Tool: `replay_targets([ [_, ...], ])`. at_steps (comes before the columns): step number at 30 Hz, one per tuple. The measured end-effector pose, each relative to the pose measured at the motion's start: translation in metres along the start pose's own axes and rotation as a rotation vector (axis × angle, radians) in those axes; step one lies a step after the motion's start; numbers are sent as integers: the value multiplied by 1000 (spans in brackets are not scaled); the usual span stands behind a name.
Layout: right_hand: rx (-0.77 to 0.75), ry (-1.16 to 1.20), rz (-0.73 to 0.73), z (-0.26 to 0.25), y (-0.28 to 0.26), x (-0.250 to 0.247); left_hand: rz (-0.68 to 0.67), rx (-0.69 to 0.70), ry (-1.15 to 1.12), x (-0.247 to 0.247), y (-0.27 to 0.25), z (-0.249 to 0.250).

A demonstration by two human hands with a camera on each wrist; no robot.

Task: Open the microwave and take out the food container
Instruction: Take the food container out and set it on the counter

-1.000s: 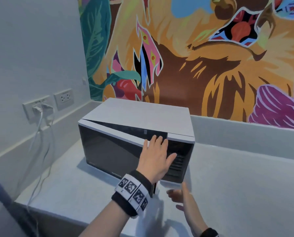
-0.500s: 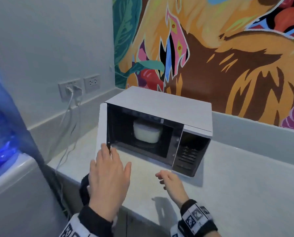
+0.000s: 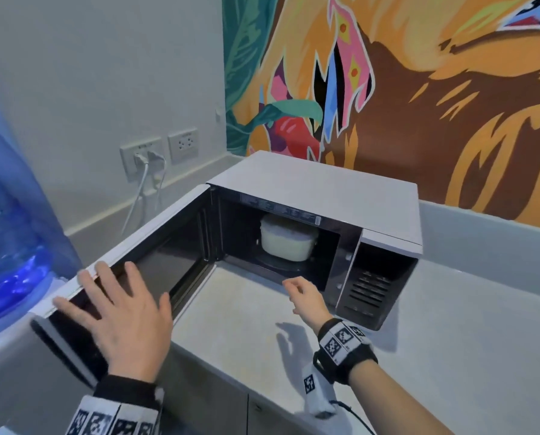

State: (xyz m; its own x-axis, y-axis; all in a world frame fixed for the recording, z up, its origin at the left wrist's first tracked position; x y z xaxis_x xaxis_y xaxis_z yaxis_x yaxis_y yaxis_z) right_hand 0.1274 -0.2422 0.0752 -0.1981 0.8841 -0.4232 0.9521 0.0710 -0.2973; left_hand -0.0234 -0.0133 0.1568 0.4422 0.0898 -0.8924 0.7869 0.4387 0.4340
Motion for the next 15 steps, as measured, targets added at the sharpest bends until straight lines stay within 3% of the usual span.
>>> replay_targets([
  [3,123,189,40,-5,22,-14,69,161,-42,18,11,42],
  [5,207,354,86,-10,42,-21,88,448,-160,43,28,83],
  [8,313,640,94,-19,69,-24,-49,827,-306,88,66,141],
  [10,363,726,98,-25,83,-25,-161,823,-353,115,101,165],
  [15,475,703,107,-35,107,-32,-496,473,-331,172,169,196],
])
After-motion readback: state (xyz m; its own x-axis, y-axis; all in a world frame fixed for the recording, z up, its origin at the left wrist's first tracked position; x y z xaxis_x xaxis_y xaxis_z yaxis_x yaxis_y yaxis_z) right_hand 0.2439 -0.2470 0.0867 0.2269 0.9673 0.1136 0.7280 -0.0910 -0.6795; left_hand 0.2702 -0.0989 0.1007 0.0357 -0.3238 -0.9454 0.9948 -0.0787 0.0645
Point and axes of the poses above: each hand's wrist, its own y-axis towards the middle knuckle, its own x-axis out of the palm, z = x × y, the point moved 2 cm from there along y, towards the middle knuckle, and after that the axes turned 10 degrees about x, right-handed, at the moved point
